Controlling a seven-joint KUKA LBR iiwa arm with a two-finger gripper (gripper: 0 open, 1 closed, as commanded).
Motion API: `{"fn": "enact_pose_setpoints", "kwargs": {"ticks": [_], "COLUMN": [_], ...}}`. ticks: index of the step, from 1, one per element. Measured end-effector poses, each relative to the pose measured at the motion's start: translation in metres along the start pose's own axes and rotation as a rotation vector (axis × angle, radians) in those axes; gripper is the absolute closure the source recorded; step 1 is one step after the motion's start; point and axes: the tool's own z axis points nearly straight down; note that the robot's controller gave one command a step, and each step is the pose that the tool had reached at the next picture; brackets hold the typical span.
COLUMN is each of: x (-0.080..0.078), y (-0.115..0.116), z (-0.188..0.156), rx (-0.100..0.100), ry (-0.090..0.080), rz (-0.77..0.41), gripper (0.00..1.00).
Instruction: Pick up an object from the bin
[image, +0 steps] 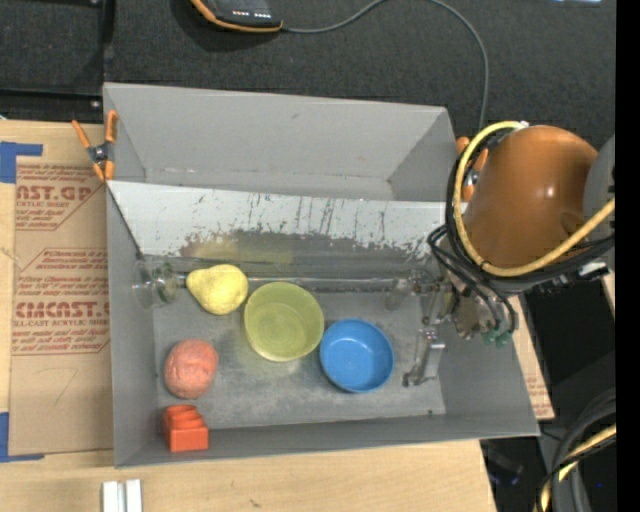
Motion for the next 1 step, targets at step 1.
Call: {"fn": "enact_pose_setpoints", "kwargs": {"ticks": [1], "x": [-0.0015], "y": [0.0000], "z": [-0.0041], "rx": [0.001], "ry": [-0.008], "rz": [-0.001], "gripper": [0.00]}}
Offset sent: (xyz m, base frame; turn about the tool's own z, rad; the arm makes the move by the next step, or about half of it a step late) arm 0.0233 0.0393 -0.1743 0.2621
